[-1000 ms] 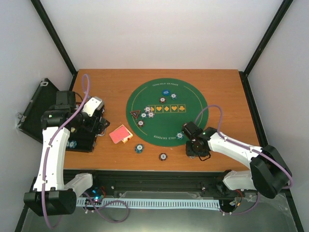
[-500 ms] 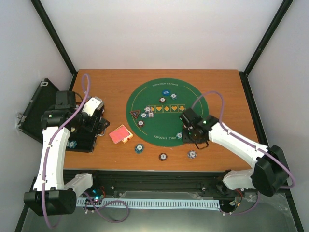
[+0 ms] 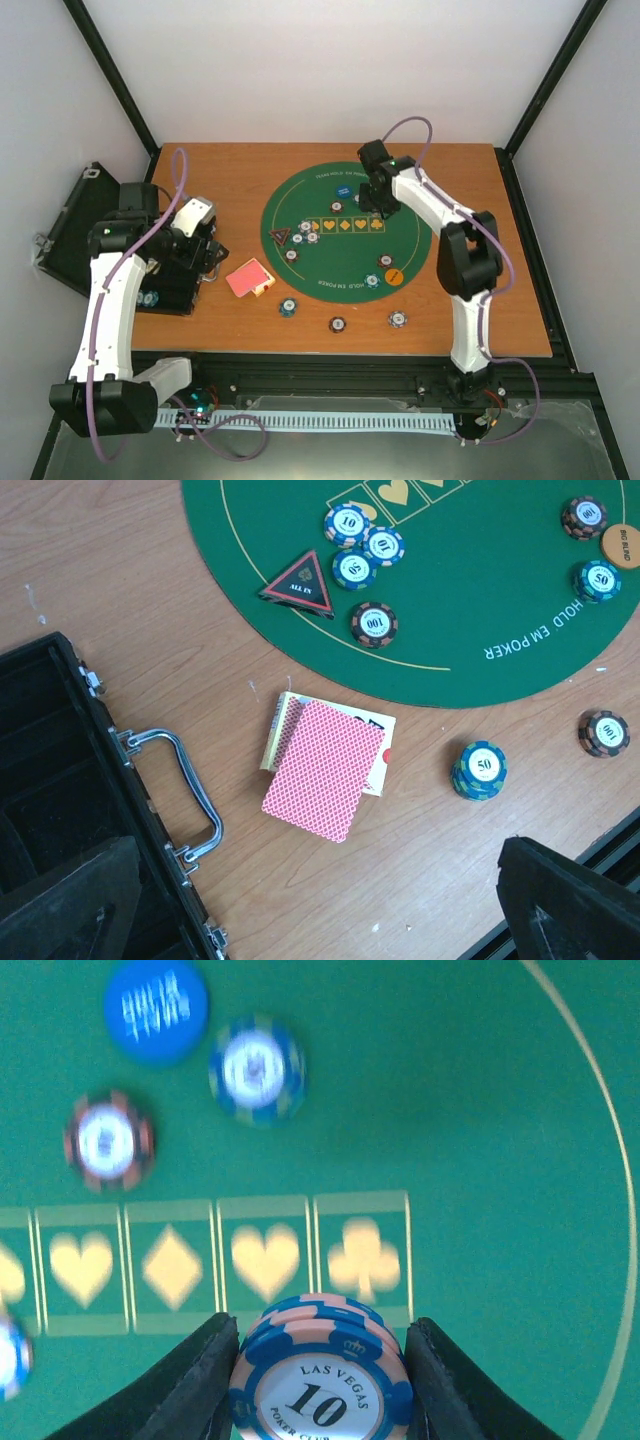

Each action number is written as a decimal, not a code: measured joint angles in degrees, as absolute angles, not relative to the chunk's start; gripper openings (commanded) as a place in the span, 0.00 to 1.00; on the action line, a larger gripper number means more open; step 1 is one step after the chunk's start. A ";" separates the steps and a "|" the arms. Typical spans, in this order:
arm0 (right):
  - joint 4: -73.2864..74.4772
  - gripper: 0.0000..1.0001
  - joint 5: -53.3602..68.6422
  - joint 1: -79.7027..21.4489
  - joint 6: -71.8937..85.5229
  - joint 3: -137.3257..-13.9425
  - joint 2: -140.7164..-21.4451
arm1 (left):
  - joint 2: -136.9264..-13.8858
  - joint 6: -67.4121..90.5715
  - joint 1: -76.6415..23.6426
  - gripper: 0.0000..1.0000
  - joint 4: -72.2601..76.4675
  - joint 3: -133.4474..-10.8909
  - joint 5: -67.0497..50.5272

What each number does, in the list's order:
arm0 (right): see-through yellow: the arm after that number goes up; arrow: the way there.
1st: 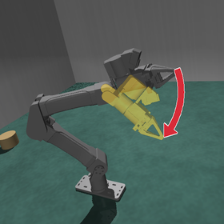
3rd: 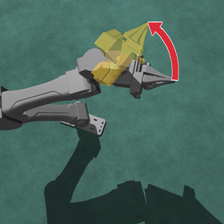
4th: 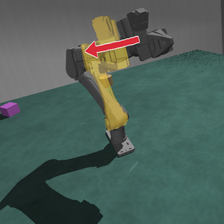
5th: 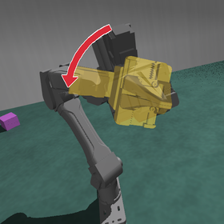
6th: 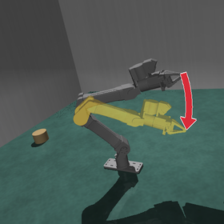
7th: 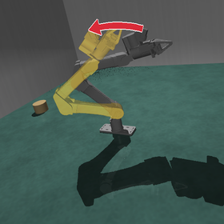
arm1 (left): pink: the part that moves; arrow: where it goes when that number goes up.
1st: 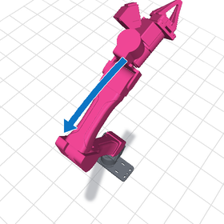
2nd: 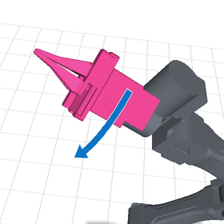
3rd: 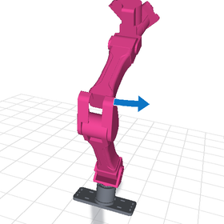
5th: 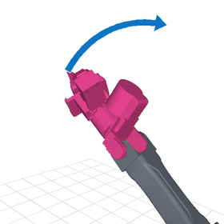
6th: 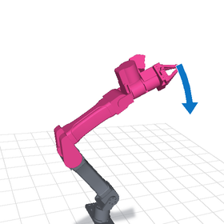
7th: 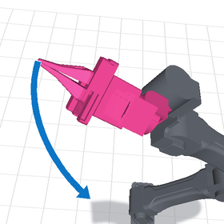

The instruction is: Distribute texas hold em gaming equipment

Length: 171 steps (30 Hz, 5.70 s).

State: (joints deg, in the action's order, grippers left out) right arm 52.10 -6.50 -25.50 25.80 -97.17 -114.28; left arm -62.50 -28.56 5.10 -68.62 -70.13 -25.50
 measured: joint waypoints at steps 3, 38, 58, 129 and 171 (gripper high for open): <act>52.27 0.37 -6.52 -22.90 24.34 -108.81 -124.09 | -63.61 -28.56 5.10 1.00 -68.62 -70.15 -25.98; 57.87 0.71 -2.55 -15.79 22.22 -136.09 -145.82 | -67.51 -28.29 5.10 1.00 -67.18 -70.22 -26.61; 47.59 0.76 -7.29 -30.50 31.73 -56.21 -78.91 | -65.34 -26.17 5.10 1.00 -67.44 -69.01 -27.07; 44.58 0.39 -8.86 -44.29 47.44 -36.16 -74.85 | -63.83 -26.09 5.10 1.00 -67.99 -68.58 -27.73; 40.27 0.50 -6.63 -18.33 25.26 -68.31 -107.31 | -66.81 -37.78 5.10 1.00 -67.53 -59.51 -24.67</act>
State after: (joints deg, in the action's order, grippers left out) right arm 40.27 -6.63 -18.33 25.26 -68.31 -107.31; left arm -66.81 -37.78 5.10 -67.53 -59.51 -24.67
